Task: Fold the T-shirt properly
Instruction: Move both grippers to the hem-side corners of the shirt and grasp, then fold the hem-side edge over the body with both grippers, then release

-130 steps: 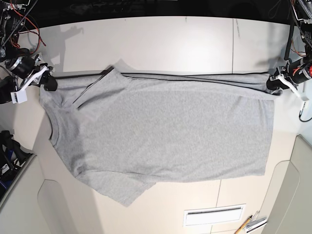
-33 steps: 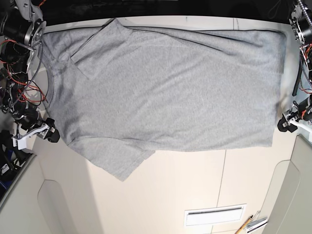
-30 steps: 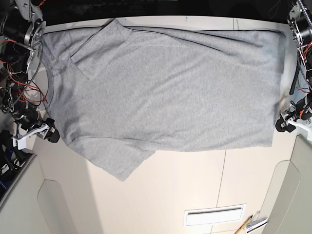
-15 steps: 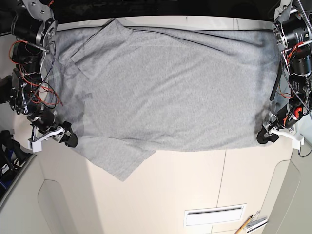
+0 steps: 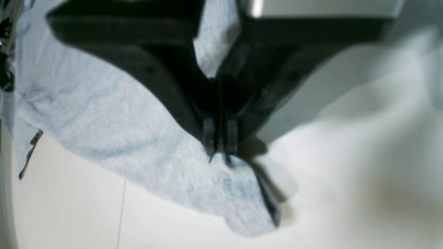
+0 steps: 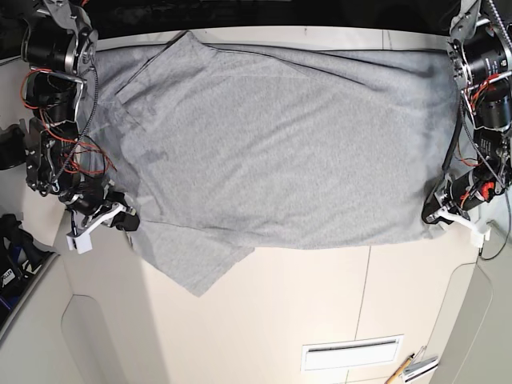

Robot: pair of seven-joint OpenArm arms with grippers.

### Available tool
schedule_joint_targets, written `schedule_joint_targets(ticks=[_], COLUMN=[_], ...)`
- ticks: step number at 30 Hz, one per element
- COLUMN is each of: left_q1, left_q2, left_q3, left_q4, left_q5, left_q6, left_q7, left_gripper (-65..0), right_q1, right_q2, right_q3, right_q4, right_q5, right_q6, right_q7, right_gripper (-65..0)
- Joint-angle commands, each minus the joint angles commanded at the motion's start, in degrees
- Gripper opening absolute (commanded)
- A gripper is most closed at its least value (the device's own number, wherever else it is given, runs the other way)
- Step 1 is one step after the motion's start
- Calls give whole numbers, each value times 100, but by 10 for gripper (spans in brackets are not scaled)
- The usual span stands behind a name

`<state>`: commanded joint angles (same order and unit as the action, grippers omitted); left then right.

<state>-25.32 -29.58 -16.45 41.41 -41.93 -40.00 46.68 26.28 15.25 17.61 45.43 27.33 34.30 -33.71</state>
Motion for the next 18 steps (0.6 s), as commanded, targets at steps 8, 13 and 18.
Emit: schedule_joint_targets(ticks=[8, 13, 18], left_q1=[-129, -116, -39], left_q2=[-448, -881, -1211], left_q3=[0, 0, 0], left_q4=[435, 708, 708], left_q5=[-903, -1882, -2505], left_q6=[0, 0, 0], left_q7=[1117, 2146, 2708], left_gripper=[-650, -650, -650], right_q1=[-46, -46, -306], right_q2=[116, 402, 656], right_q3=[0, 0, 0], right_q4=[861, 1255, 1552], right_q5=[179, 780, 1224], right_q6=[2, 2, 9], right_q7=[-837, -1355, -1585], right_gripper=[-650, -650, -650])
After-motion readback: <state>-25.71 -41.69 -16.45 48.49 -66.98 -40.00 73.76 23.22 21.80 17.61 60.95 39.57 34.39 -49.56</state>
